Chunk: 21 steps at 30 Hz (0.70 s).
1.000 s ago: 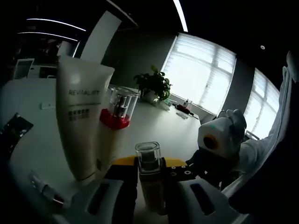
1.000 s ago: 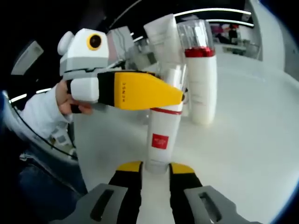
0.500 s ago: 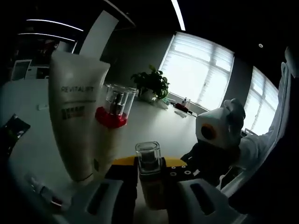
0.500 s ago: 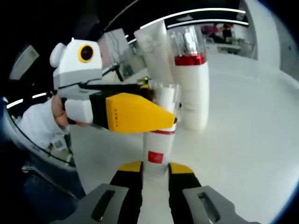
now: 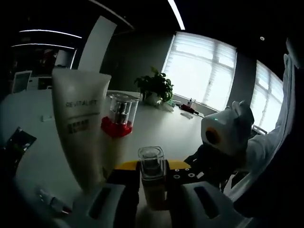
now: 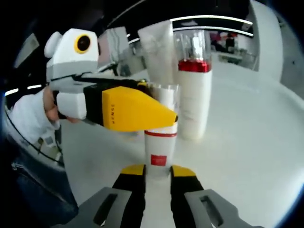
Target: Arrange the skincare products in the storage area until every visible bottle or jar stands upright without overlapping.
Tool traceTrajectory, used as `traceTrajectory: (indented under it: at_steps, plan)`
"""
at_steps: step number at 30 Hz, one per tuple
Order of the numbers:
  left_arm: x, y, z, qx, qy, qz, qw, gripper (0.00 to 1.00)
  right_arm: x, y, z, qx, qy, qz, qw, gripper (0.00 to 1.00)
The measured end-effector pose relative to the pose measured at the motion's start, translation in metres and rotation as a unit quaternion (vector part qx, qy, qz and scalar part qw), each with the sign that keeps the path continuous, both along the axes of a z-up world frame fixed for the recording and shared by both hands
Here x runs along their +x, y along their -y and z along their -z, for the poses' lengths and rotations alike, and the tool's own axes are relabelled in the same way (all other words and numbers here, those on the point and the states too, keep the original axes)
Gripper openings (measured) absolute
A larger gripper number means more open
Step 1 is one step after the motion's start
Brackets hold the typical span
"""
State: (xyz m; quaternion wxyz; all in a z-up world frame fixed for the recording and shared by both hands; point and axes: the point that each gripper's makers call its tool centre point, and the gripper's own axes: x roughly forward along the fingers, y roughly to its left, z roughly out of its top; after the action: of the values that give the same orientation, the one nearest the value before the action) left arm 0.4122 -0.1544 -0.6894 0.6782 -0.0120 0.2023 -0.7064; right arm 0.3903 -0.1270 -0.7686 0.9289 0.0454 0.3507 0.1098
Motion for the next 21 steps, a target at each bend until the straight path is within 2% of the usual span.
traceTrajectory:
  at_steps: [8,13,18,21]
  plan:
    - [0.005,-0.001,-0.005,-0.008,0.010,-0.009,0.9999,0.15,0.000,-0.001,0.000,-0.009,0.007,-0.006,0.9999,0.10]
    - [0.002,0.001,-0.006,-0.005,0.011,0.003,0.9999,0.14,0.002,0.000,0.001,-0.014,0.009,-0.007,0.9998,0.10]
    - [-0.011,0.002,-0.006,0.004,0.039,0.051,0.9980,0.14,-0.001,-0.004,0.002,-0.013,0.010,-0.025,0.9996,0.12]
    - [-0.017,0.002,-0.007,0.005,0.057,0.085,0.9947,0.14,-0.005,-0.005,0.003,-0.013,0.007,-0.032,0.9994,0.12]
